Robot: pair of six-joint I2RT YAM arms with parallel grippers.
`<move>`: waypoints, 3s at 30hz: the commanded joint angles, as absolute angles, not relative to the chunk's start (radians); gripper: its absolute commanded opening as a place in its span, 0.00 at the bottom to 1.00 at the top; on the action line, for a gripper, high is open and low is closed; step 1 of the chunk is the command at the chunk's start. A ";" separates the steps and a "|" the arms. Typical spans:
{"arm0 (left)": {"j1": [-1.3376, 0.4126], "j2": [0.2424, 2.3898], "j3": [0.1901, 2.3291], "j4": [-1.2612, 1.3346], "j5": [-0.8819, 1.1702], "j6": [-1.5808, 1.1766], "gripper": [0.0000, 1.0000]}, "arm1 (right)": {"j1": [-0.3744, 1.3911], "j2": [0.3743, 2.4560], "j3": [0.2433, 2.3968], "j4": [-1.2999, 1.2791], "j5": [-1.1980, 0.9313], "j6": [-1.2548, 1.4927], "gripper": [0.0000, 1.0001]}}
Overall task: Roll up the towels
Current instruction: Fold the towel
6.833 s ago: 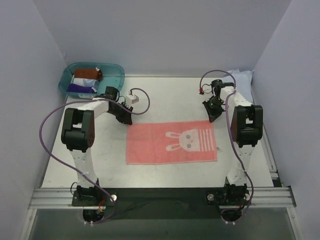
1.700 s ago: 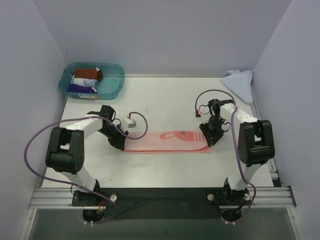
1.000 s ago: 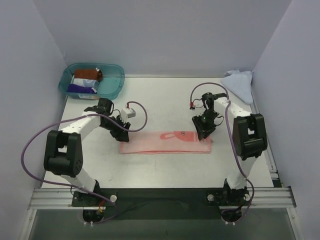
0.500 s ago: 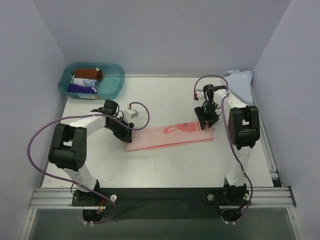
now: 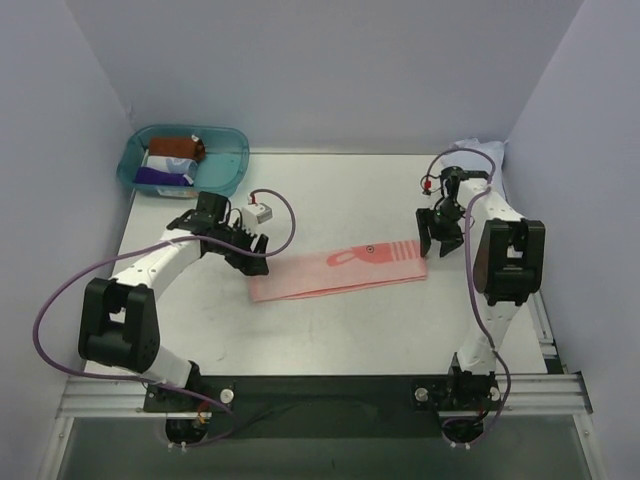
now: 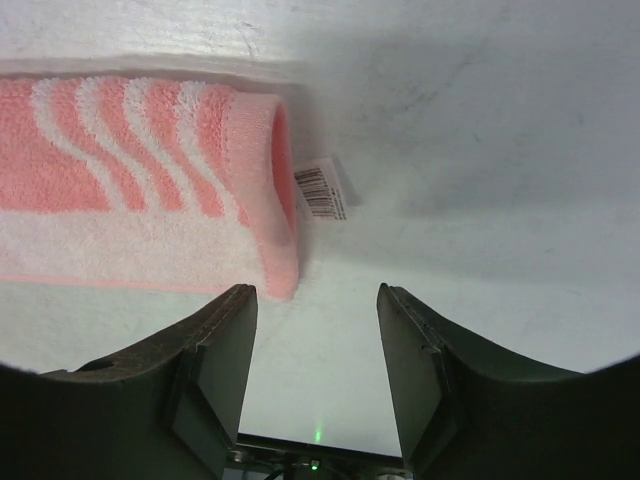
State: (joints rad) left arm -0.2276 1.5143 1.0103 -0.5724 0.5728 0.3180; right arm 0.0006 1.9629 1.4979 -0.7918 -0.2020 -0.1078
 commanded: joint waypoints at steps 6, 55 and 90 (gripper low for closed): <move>-0.218 1.450 1.028 -0.552 0.571 0.305 0.72 | 0.021 2.063 1.474 -0.830 -0.287 -0.018 0.51; -0.173 1.491 1.080 -0.571 0.437 0.028 0.97 | 0.445 2.054 1.670 -0.907 -0.383 -0.018 0.00; -0.356 1.505 0.992 -0.443 0.473 -0.084 0.52 | 0.290 2.118 1.845 -0.940 -0.420 -0.107 0.25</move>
